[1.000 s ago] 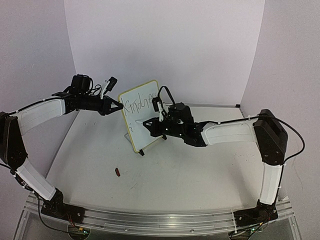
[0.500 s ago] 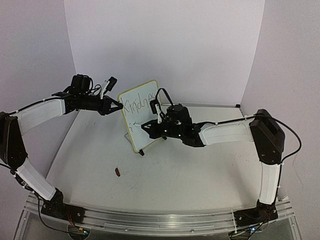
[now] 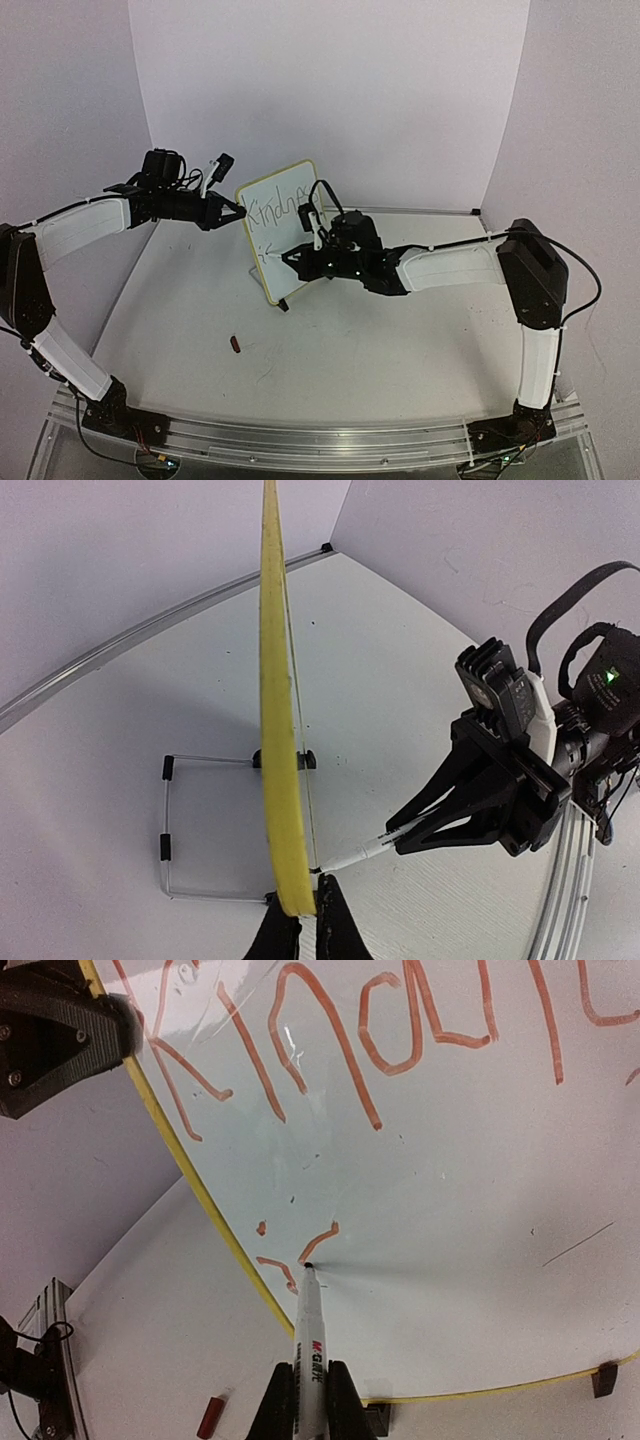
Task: Write a sentence on the whiteboard
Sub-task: Write on the whiteboard with the whiteboard marker without the cap.
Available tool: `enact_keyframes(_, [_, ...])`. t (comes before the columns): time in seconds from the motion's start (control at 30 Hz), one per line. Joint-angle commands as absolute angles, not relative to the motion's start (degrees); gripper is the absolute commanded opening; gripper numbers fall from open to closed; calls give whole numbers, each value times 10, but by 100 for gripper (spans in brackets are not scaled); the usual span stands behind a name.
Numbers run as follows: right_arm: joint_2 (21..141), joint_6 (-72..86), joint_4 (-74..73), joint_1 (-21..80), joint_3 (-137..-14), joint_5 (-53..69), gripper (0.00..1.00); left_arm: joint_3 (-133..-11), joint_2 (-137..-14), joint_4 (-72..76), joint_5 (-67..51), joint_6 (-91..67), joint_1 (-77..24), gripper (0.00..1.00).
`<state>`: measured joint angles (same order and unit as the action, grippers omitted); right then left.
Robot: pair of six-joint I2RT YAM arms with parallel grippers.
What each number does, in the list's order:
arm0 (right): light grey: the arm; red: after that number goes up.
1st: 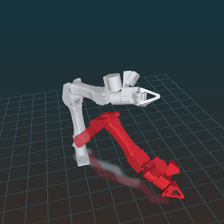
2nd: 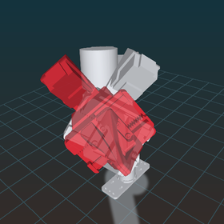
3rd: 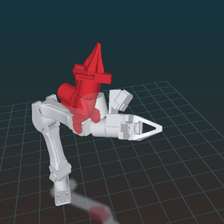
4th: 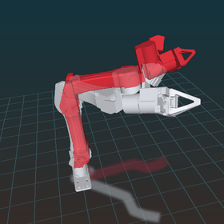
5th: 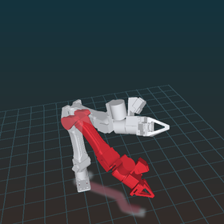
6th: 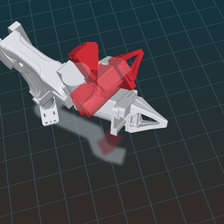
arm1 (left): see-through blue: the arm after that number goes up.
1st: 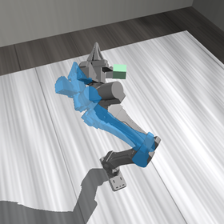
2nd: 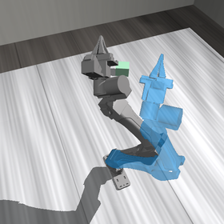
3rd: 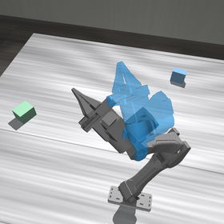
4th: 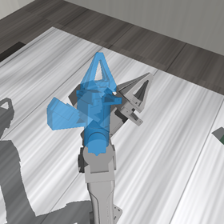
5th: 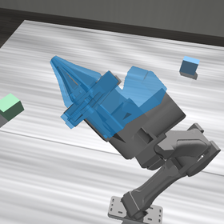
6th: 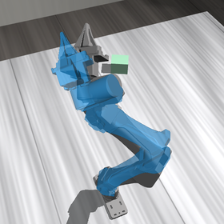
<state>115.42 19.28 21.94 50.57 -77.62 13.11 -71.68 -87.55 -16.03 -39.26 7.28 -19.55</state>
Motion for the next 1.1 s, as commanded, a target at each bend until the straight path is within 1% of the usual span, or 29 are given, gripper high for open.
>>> enact_keyframes(0.0, [1157, 198, 217, 503, -786, 74, 0, -729, -894, -189, -384, 91, -200, 0])
enact_keyframes(0.53, [1144, 200, 204, 503, -769, 34, 0, -729, -891, -189, -382, 92, -200, 0])
enact_keyframes(0.8, [1149, 199, 199, 503, -765, 49, 0, -729, -891, -190, -382, 92, -201, 0])
enact_keyframes(1.07, [1151, 193, 204, 503, -760, 91, 0, -729, -892, -190, -383, 92, -200, 0])
